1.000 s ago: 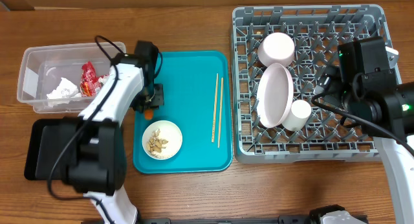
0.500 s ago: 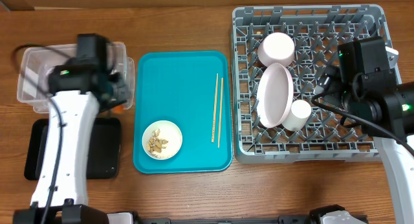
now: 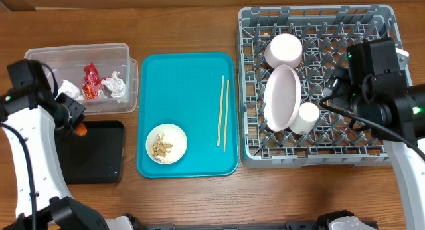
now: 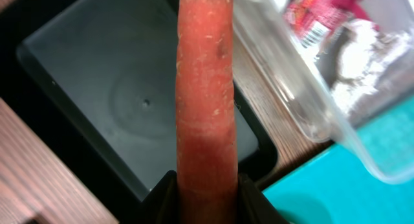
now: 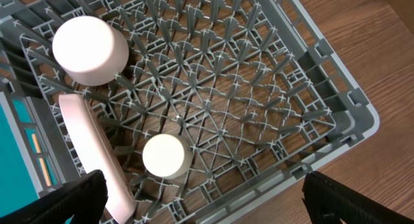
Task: Sort waste into correct bins and load items into the dishwasher
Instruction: 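Lift the carrot and carry it left over the black tray, then lower the carrot onto the black tray and open the left gripper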
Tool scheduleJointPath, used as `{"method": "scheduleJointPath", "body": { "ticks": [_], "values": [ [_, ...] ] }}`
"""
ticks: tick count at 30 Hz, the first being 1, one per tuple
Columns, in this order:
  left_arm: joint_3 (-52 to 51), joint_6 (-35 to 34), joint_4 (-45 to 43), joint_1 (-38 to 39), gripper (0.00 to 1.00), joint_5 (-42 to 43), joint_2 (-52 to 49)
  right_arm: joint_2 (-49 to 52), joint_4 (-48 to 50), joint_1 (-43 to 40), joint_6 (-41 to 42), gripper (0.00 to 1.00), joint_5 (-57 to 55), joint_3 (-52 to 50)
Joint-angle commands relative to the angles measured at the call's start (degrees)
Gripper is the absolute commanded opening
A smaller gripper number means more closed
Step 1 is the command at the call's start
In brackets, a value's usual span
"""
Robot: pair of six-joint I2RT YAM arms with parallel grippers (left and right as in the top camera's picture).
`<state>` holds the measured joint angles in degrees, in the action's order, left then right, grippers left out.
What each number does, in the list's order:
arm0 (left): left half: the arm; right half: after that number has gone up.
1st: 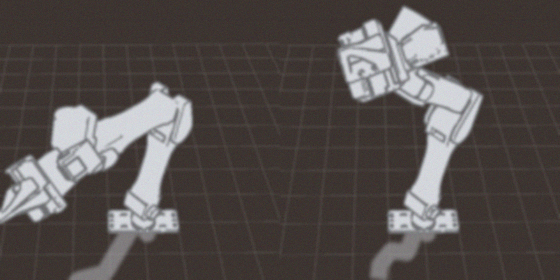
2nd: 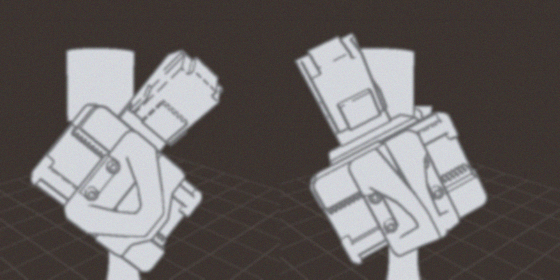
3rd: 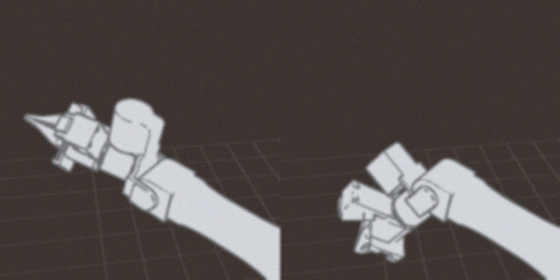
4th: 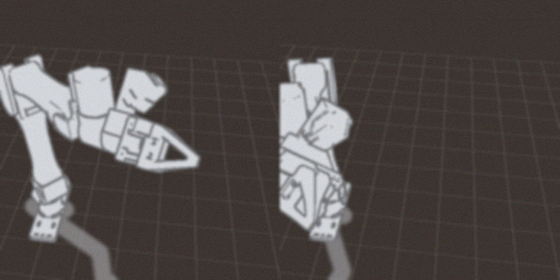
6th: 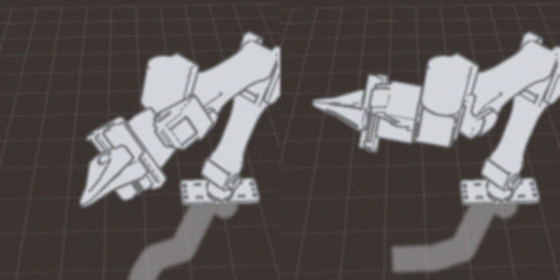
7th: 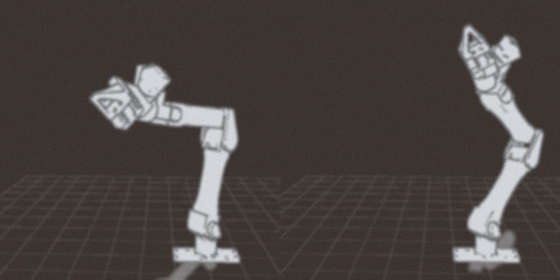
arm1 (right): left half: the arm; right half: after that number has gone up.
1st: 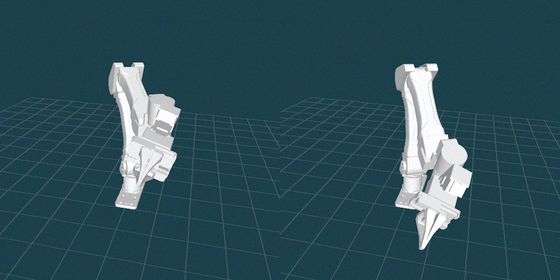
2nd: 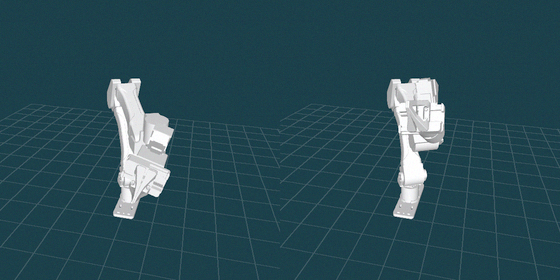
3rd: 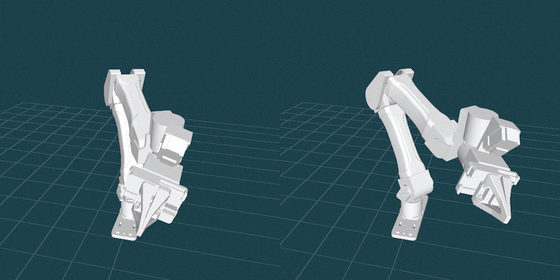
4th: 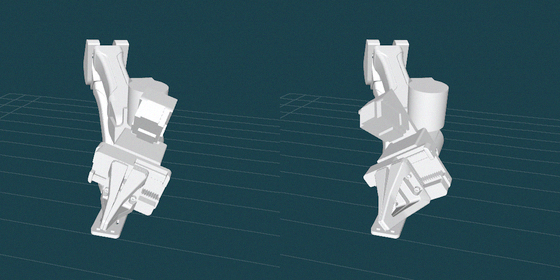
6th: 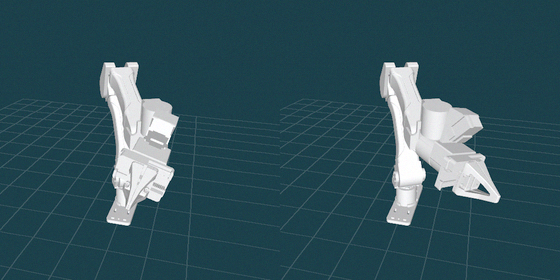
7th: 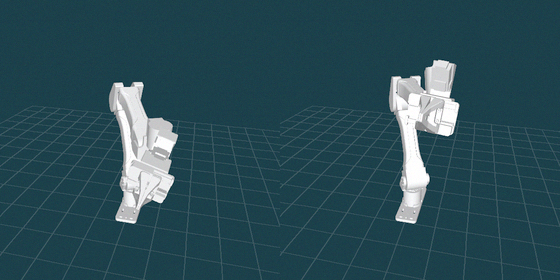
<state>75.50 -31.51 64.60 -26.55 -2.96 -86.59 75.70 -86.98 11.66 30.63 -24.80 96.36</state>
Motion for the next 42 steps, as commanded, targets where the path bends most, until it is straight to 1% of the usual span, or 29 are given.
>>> {"method": "scheduleJointPath", "body": {
  "ticks": [1,4,9,12,16,19,22,27,29,32,39,42],
  "values": [
    [-5.4,-4.6,-2.7,-2.9,0.04,3.1,0.8,0.0,0.3,-0.2,-0.7,1.0,0.1,1.1],
    [-10.6,-6.1,-7.3,-5.9,0.04,5.1,0.8,0.0,0.3,-0.2,-0.7,1.0,0.1,1.1],
    [-15.4,-7.0,-12.8,-9.6,0.04,9.0,0.7,0.0,0.3,-0.2,-0.7,1.0,0.1,1.1],
    [-17.4,-9.6,-15.4,-11.5,0.05,9.1,0.7,0.0,0.3,-0.2,-0.7,1.0,0.1,1.1],
    [-20.5,-11.3,-20.2,-13.3,0.13,9.3,0.6,0.0,0.3,-0.2,-0.7,1.0,0.1,1.1],
    [-23.2,-11.4,-25.0,-13.6,0.17,10.4,0.6,0.0,0.3,-0.2,-0.7,1.0,0.1,1.1],
    [-25.2,-14.4,-27.9,-13.6,0.19,10.7,0.6,0.0,0.3,-0.2,-0.7,1.0,0.1,1.1],
    [-28.1,-15.4,-32.6,-13.6,0.18,10.6,0.0,0.0,0.3,-0.2,-0.7,1.0,0.1,1.1],
    [-28.9,-15.9,-33.7,-13.6,0.17,10.2,-0.6,0.0,0.3,-0.2,-0.7,1.0,0.1,1.1],
    [-30.0,-16.4,-35.2,-13.6,0.17,10.1,-1.2,0.0,0.3,-0.2,-0.7,1.0,0.1,1.1],
    [-33.0,-16.3,-41.2,-13.6,0.21,9.8,-1.6,0.0,0.3,-0.2,-0.7,1.0,0.1,1.1],
    [-33.1,-16.3,-42.0,-13.6,0.23,9.6,-2.0,0.0,0.3,-0.2,-0.7,1.0,0.1,1.1]
  ]
}}
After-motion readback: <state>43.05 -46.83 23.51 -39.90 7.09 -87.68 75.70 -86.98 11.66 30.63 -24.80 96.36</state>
